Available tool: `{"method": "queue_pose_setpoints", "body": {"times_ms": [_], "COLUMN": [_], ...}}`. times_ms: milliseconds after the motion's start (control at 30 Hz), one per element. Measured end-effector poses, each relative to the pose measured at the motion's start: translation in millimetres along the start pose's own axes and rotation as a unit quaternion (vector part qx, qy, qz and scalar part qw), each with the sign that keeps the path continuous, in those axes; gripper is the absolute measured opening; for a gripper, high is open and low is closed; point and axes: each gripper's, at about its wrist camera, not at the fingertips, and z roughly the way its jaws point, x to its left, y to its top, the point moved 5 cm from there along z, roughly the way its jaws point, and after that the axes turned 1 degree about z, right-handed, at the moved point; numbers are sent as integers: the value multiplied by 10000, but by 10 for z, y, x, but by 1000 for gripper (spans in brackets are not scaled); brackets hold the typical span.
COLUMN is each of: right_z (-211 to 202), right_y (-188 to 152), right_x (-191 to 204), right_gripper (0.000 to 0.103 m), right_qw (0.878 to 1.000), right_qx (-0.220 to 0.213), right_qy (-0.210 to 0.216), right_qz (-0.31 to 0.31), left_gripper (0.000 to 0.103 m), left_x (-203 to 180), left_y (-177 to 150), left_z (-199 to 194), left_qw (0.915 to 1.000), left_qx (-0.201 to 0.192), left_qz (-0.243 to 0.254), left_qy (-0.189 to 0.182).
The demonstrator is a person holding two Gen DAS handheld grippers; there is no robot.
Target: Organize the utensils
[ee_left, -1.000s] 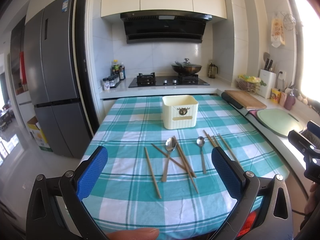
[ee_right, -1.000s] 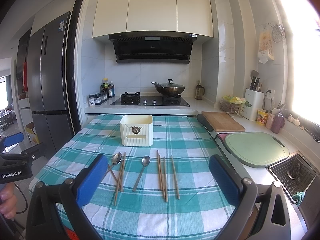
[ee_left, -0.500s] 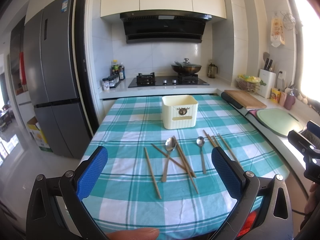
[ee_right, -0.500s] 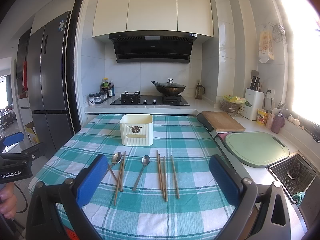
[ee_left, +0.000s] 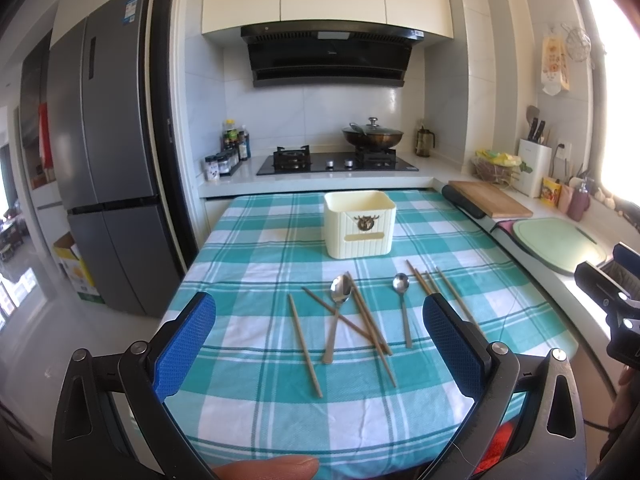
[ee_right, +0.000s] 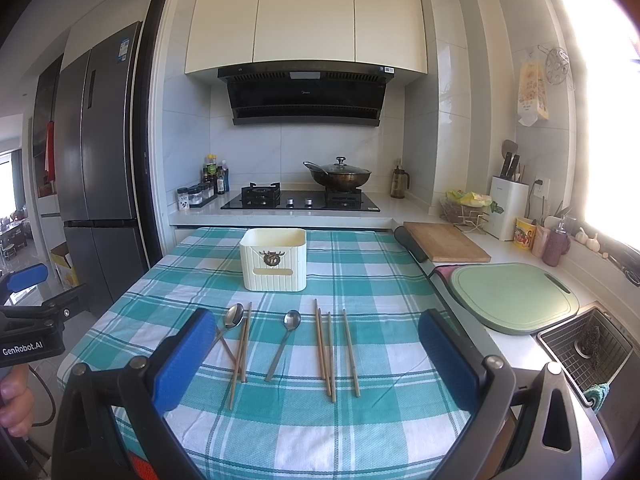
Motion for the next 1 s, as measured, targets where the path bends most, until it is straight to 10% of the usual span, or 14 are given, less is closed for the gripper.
{"method": "queue_pose_setpoints", "body": {"times_ms": [433,1000], "right_z": [13,889], "right_y": [-14,-104], "right_x": [-2,-347], "right_gripper": [103,103], "right_qw": [10000,9983], "right_qx": [17,560], "right_qy": [-2,-128], "right_qz": [7,84], "left_gripper": [103,103], "left_x": [-46,413], "left_y": [-26,-559], "left_z": [90,1537], "left_qw": [9999,9839], "left_qx": [101,1683], "left_qz": [22,-581], "left_qy": [16,155]}}
